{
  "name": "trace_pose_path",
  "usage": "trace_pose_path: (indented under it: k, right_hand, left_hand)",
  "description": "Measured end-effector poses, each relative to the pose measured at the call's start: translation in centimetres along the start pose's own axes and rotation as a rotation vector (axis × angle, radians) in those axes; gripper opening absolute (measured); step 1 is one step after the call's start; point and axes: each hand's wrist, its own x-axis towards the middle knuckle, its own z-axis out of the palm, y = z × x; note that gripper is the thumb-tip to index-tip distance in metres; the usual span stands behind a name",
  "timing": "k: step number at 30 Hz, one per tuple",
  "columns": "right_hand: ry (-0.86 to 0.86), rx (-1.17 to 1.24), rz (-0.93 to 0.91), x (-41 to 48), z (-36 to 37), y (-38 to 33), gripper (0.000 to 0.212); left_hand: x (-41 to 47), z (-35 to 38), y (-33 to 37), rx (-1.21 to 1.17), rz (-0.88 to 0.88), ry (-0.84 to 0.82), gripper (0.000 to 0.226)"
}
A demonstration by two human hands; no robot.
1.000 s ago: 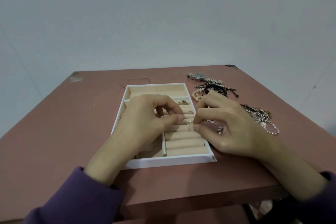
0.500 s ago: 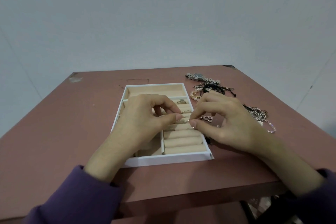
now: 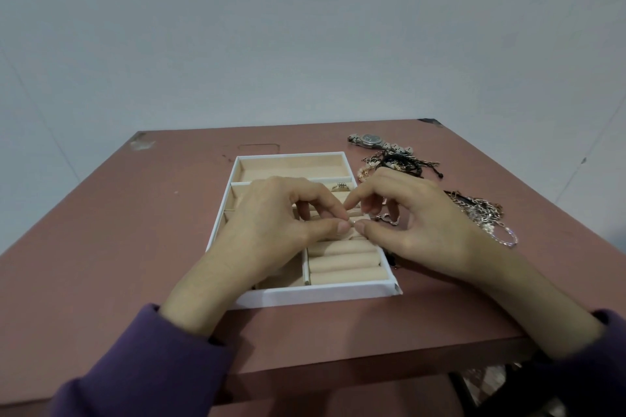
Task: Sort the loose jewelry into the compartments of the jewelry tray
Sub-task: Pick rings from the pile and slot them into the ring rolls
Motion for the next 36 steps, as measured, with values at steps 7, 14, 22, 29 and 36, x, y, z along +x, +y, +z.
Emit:
trace_pose_path:
  k: [7, 14, 22, 29, 36]
  right_hand:
    - [0.121, 0.002, -0.007, -0.11, -0.01, -0.04, 0.017]
    - [0.135, -0.002, 0.011, -0.13, -0.09, -0.19, 0.016]
    - [0.133, -0.005, 0.015, -0.2, -0.13, -0.24, 0.016]
    - [0.088, 0.018, 0.016, -0.21, -0.06, -0.26, 0.017]
    - [-0.037, -0.016, 0.047, -0.18, 0.07, -0.03, 0.025]
  left_hand:
    - [0.0, 0.05, -0.05, 0.049, 0.006, -0.042, 0.009]
    - [-0.2, 0.11, 0.07, 0.113, 0.023, -0.06, 0.014]
    - [-0.24, 0.06, 0.36, 0.138, 0.035, -0.067, 0.013]
    - [-0.08, 0.21, 0.05, 0.186, 0.051, -0.071, 0.016]
    - [-0.17, 0.19, 0.11, 0.184, 0.052, -0.073, 0.014]
